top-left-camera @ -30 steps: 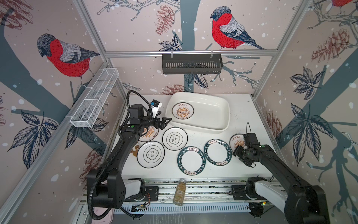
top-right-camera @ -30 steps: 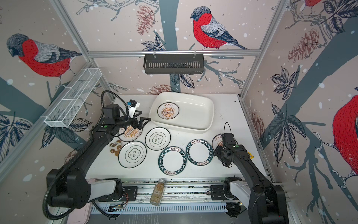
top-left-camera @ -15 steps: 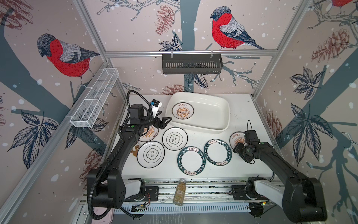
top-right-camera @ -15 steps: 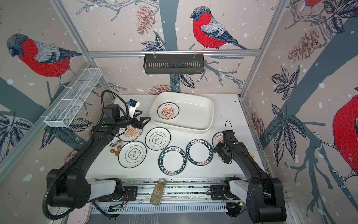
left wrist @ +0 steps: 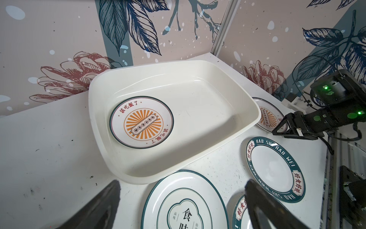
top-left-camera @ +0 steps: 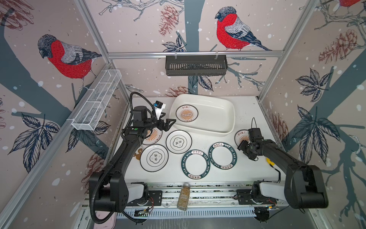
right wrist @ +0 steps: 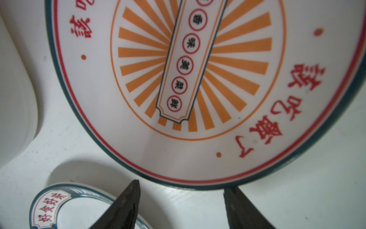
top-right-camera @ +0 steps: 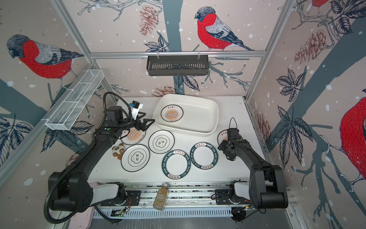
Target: Place the plates into the plastic bin on the countertop
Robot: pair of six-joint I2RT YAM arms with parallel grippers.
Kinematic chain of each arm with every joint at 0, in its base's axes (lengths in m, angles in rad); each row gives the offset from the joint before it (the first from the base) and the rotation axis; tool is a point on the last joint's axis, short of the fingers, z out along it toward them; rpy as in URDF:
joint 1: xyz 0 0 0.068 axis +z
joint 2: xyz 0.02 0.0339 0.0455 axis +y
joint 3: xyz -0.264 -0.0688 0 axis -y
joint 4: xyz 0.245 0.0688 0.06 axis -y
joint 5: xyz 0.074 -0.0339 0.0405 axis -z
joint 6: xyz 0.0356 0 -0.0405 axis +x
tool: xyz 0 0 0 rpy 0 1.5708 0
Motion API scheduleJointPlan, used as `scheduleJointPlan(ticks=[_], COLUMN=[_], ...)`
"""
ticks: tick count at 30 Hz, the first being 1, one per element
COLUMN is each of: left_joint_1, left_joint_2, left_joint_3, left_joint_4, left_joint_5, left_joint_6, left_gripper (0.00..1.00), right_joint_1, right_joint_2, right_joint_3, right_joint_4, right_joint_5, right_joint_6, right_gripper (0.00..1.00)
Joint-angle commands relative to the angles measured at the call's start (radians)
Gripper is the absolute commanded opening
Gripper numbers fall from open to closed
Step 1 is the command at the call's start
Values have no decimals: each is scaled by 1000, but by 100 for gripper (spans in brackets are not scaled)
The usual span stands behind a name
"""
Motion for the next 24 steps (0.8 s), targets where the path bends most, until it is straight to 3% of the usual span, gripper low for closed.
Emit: scheduleJointPlan(ticks=[1,17,24], left_joint_1=[-1,-1,-2], left_joint_2=[-3,-22,-22], left_joint_3=[-8,-37,-44], left_joint_4=[41,84,84], left_joint_5=[21,11,7], left_joint_6=[1,-19,-13], left_gripper=[97,97,97], right_joint_1=[-15,-91,-103], right_joint_2=[32,202,140], right_joint_3=[34,142,100], right_joint_4=[37,110,94], right_joint_5=[13,-23,-63], right_joint_6=[-34,-113,-118], right_gripper=[69,70,71])
